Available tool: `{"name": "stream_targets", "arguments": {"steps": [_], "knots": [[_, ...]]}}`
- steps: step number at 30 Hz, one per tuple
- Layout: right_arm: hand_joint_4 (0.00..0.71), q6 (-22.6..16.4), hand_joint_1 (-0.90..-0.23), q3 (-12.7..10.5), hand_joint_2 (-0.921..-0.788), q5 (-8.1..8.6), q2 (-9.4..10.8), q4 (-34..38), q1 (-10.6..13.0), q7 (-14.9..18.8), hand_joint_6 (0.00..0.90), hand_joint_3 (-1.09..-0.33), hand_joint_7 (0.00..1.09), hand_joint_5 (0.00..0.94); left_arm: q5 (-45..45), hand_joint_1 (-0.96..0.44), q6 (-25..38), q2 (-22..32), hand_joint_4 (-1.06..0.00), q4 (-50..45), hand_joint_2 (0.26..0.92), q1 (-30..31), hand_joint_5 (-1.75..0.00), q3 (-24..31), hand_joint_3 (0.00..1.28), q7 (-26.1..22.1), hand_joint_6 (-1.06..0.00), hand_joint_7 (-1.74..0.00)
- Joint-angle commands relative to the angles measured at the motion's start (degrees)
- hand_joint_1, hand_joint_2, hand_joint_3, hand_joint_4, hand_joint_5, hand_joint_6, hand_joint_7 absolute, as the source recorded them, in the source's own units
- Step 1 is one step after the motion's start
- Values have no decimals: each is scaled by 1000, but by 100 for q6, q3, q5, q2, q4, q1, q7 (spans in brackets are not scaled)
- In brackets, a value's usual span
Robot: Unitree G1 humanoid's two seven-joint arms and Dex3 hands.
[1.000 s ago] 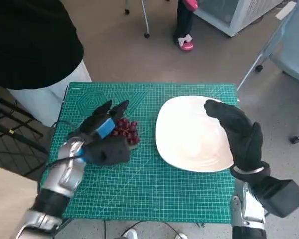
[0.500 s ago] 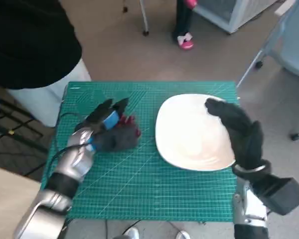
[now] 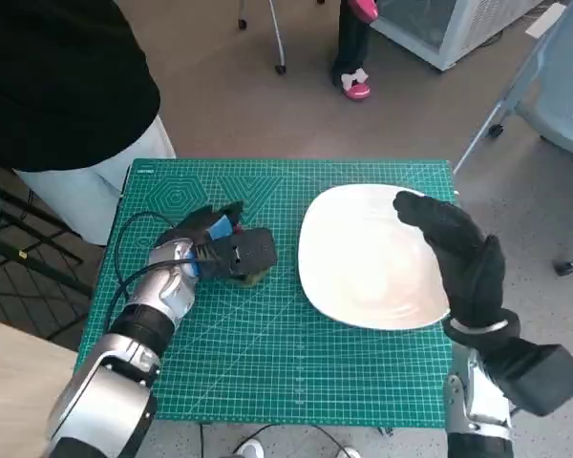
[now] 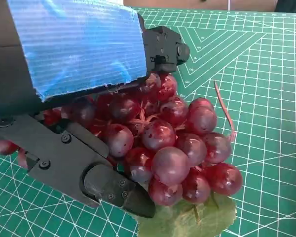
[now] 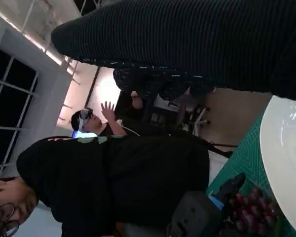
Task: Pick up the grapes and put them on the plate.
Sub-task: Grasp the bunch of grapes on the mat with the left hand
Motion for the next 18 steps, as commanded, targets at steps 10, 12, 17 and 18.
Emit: {"name": "stream_targets", "arguments": {"steps": [10, 12, 17, 18], "knots": [[372, 65, -632, -22, -921, 21, -19, 110, 37, 27, -1, -865, 406, 2, -130, -351, -105, -23, 1, 251, 699, 75, 1, -159, 0, -8, -112, -14], [372, 70, -632, -20, -921, 24, -19, 112, 33, 30, -1, -865, 406, 2, -153, -351, -95, -24, 1, 257, 699, 64, 1, -154, 0, -11, -116, -14], [373, 87, -632, -13, -921, 33, -15, 101, 32, 37, -1, -865, 406, 3, -212, -301, -99, -23, 1, 272, 699, 39, 1, -126, 1, 22, -140, -23], [373, 92, -632, -10, -921, 33, -14, 96, 32, 38, -1, -865, 406, 3, -217, -265, -102, -22, -13, 272, 702, 36, -3, -124, 2, 38, -161, -31]]}}
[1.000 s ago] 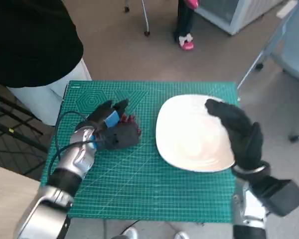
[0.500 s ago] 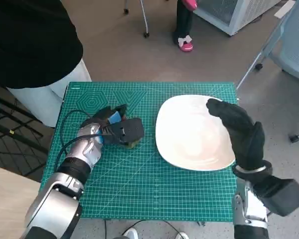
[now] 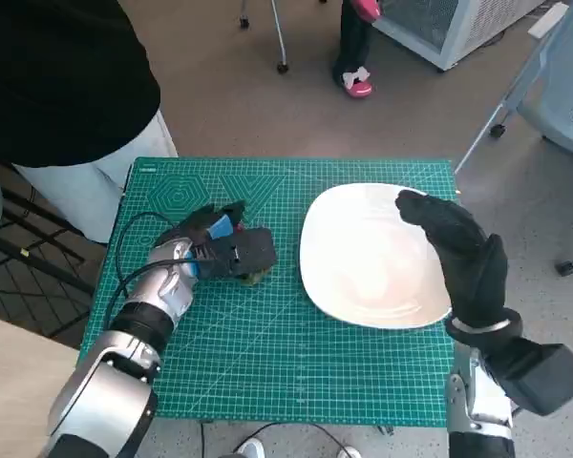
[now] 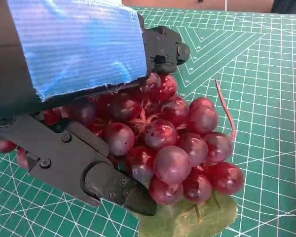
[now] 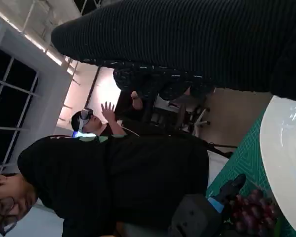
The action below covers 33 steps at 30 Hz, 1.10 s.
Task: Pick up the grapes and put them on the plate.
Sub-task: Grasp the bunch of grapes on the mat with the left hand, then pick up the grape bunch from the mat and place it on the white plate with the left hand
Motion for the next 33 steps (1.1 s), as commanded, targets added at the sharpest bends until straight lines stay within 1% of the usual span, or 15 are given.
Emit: {"name": "stream_targets", "arguments": {"steps": [1, 2, 3, 4, 5, 6, 7, 8, 10, 12, 14, 18, 21, 25, 33], "knots": [[373, 87, -633, -2, -921, 33, -11, 69, 44, 38, -1, -865, 406, 3, -57, -218, 30, -23, -38, 137, 707, 88, -6, -33, 4, -2, -192, -39], [373, 89, -633, -1, -921, 32, -11, 70, 42, 40, -1, -865, 406, 3, -49, -172, 30, -23, -81, 132, 716, 90, -16, -41, 8, 25, -229, -48], [373, 88, -633, -1, -921, 32, -12, 74, 39, 42, -1, -864, 406, 3, -26, -118, 36, -23, -158, 121, 729, 97, -28, -62, 14, 60, -282, -59], [373, 87, -633, -2, -921, 32, -13, 81, 35, 43, -1, -864, 406, 3, 5, -62, 44, -23, -236, 106, 748, 107, -98, -92, 23, 102, -333, -69], [373, 85, -634, -3, -921, 32, -14, 86, 31, 43, -1, -864, 406, 3, 46, 9, 58, -25, -322, 88, 777, 120, -263, -132, 43, 149, -392, -84], [373, 82, -634, -4, -921, 31, -14, 91, 28, 43, -1, -864, 406, 3, 92, 91, 76, -26, -401, 69, 810, 134, -481, -181, 68, 198, -458, -103], [373, 79, -635, -5, -921, 30, -14, 95, 24, 42, -1, -864, 407, 3, 137, 172, 93, -27, -456, 46, 843, 148, -734, -231, 94, 245, -518, -124], [374, 76, -636, -6, -921, 29, -13, 100, 21, 42, -1, -863, 407, 3, 182, 237, 111, -27, -497, 21, 870, 163, -941, -283, 118, 290, -571, -145], [374, 72, -637, -8, -921, 34, -13, 114, 12, 47, -1, -863, 407, 3, 255, 305, 129, -17, -535, -44, 898, 197, -1165, -376, 149, 370, -648, -183], [374, 73, -638, -13, -921, 42, -14, 133, 1, 53, -1, -862, 408, 3, 298, 333, 141, 0, -540, -113, 910, 227, -1275, -448, 172, 427, -695, -234], [374, 71, -638, -17, -921, 46, -14, 152, -11, 55, -1, -862, 408, 3, 314, 328, 160, 17, -535, -178, 915, 245, -1337, -490, 190, 444, -687, -372], [374, 55, -638, -21, -921, 43, -12, 189, -39, 55, -1, -861, 408, 3, 268, 113, 160, 56, -521, -302, 920, 269, -1407, -479, 206, 368, -551, -956], [374, 43, -639, -22, -921, 45, -9, 219, -61, 60, -1, -861, 409, 3, 233, 41, 146, 77, -499, -358, 920, 278, -1397, -461, 212, 315, -513, -1170], [374, 22, -639, -17, -921, 41, 1, 233, -77, 62, -1, -862, 409, 3, 216, 11, 107, 120, -469, -455, 921, 315, -1394, -445, 215, 297, -515, -1259], [374, -16, -638, -17, -921, 42, 10, 302, -122, 76, -1, -863, 409, 2, 214, 3, 56, 177, -439, -523, 921, 342, -1411, -450, 213, 301, -544, -1259]]}}
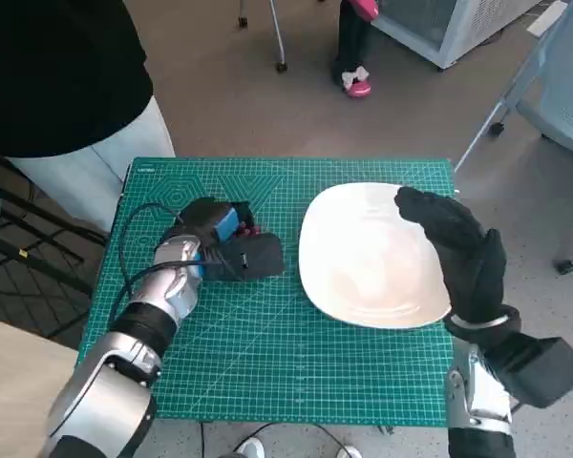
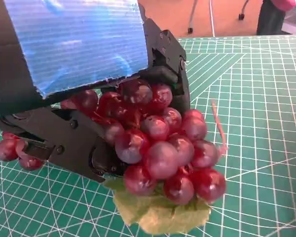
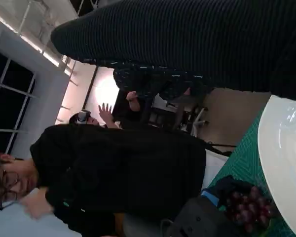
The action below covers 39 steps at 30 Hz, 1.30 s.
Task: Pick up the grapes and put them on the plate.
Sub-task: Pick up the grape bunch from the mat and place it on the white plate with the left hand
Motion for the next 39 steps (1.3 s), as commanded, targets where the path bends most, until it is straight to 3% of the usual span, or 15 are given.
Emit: {"name": "stream_targets", "arguments": {"steps": [1, 27, 34, 39], "knots": [[374, -1, -638, -11, -921, 36, 8, 128, -15, 66, -1, -863, 409, 2, -35, 3, -4, 54, -438, -11, 921, 217, -1407, -18, 212, -96, -546, -1262], [375, -106, -639, -7, -921, 13, 43, 142, -16, 56, -1, -870, 413, 3, -113, 2, -45, 135, -460, -156, 921, 246, -1419, 53, 214, -157, -523, -1253], [376, -163, -634, -7, -921, 8, 47, 181, -31, 64, -1, -871, 417, 3, -117, 2, 60, 254, -484, -680, 921, 342, -1494, 73, 212, -260, -527, -1150], [376, -190, -633, -5, -921, 11, 45, 198, -46, 68, -1, -871, 419, 3, -78, 3, 357, 436, -488, -1680, 921, 548, -1530, 131, 220, -501, -517, -1121]]}}
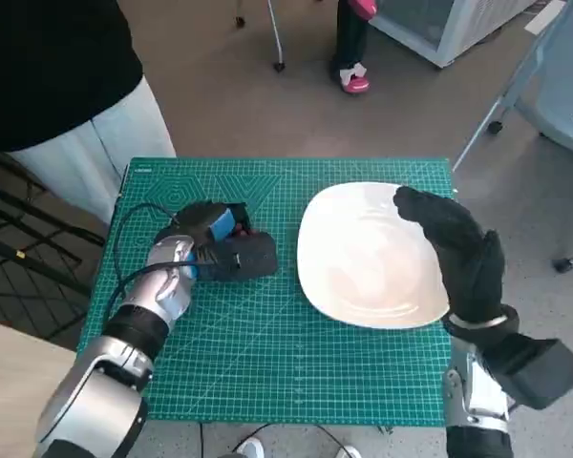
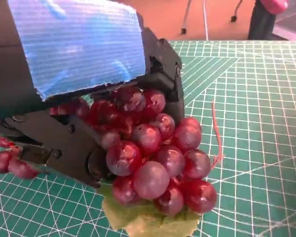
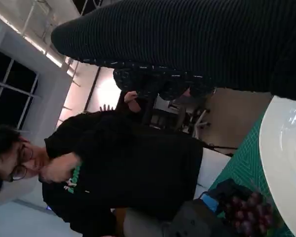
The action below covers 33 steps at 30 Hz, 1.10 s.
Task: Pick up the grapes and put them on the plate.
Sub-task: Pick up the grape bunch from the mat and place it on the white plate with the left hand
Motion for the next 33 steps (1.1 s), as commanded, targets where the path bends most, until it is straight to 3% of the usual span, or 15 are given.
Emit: {"name": "stream_targets", "arguments": {"steps": [1, 6, 14, 21, 33], "knots": [[376, -4, -633, -7, -921, 15, 15, 105, -1, 32, -1, -871, 419, 3, 48, 3, 308, 235, -495, -1026, 921, 252, -1526, 84, 218, -277, -518, -1117], [376, -14, -633, -13, -921, 28, 16, 132, -13, 40, -1, -871, 420, 3, 130, 4, 706, 445, -518, -2292, 921, 504, -1509, 178, 210, -629, -517, -1110], [375, -25, -632, -19, -921, 59, 29, 136, -1, 51, -1, -872, 425, 2, 217, 2, 1038, 714, -529, -3865, 921, 738, -1333, 410, 178, -1026, -531, -1274], [376, -39, -620, -20, -921, 53, 54, 135, 7, 24, -1, -873, 429, 2, 287, 2, 1112, 887, -597, -5094, 921, 1056, -1339, 694, 148, -1112, -550, -1161], [379, -48, -599, -45, -921, 55, 69, 110, 36, -6, -1, -873, 437, 4, 420, 5, 1014, 889, -630, -5576, 921, 1197, -1372, 819, 120, -1143, -600, -1033]]}}
